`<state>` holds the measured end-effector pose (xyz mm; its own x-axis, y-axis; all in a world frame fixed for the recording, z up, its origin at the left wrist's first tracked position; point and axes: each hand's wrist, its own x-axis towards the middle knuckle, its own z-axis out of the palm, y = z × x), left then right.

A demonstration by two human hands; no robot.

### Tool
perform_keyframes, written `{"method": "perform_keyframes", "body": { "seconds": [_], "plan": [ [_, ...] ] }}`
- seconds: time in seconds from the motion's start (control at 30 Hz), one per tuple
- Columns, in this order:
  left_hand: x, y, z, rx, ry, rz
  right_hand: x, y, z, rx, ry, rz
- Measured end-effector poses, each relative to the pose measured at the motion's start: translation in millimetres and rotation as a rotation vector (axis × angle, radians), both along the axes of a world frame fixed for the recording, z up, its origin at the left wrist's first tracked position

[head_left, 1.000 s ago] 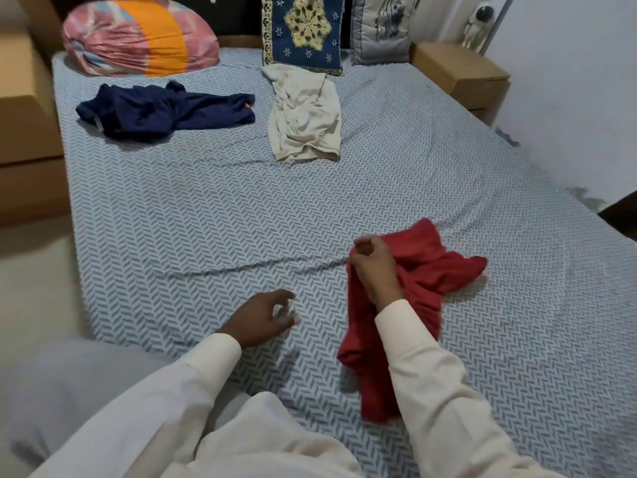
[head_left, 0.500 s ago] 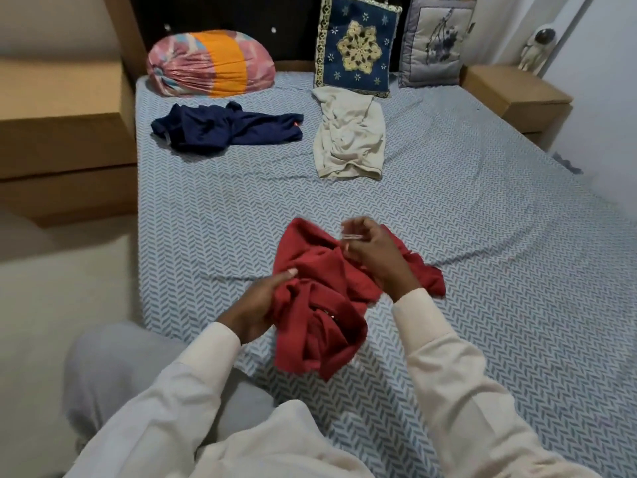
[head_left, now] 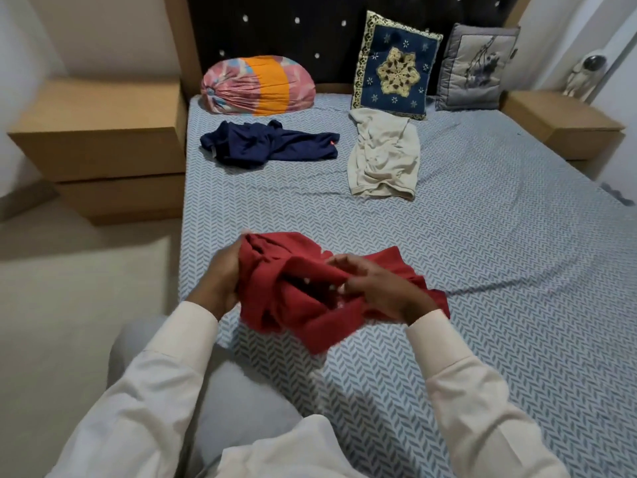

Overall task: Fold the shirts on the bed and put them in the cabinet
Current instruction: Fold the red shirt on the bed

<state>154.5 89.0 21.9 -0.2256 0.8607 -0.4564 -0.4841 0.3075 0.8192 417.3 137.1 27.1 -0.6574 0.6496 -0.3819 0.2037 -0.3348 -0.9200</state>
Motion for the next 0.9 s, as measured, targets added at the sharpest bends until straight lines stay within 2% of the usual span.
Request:
{"method": "perform_keyframes", "body": {
  "seconds": [0.07,0.1,0.23,0.33,0.4,0.5,0.57,0.63,0.8,0.9],
  "plan": [
    [-23,7,8,0.024,0.003,0.097,-1,12,26,0.025,0.152,-0.07],
    [-31,10,13,0.051,0.014,0.135,-2,19,37,0.098,0.174,-0.105],
    [-40,18,29,0.092,0.169,0.305,-18,48,60,0.652,-0.049,-0.127],
    [-42,19,19,0.055,0.3,0.34,-31,59,74,0.833,-0.128,-0.202],
    [-48,19,10,-0.001,0.292,0.331,-39,67,81,0.754,-0.136,-0.273],
    [-62,31,10,-0.036,0.279,0.281,-57,81,87,0.486,-0.095,-0.318],
    [-77,50,28,0.037,0.305,0.312,-70,98,96,0.4,-0.017,-0.356],
    [-95,72,66,0.189,0.354,0.4,-81,116,117,0.397,0.142,-0.431],
    [-102,97,188,0.622,0.777,0.643,-88,157,193,0.384,0.576,-0.603],
    [-51,75,196,0.768,1.082,0.561,-70,176,215,0.407,0.686,-0.72]
  ]
}}
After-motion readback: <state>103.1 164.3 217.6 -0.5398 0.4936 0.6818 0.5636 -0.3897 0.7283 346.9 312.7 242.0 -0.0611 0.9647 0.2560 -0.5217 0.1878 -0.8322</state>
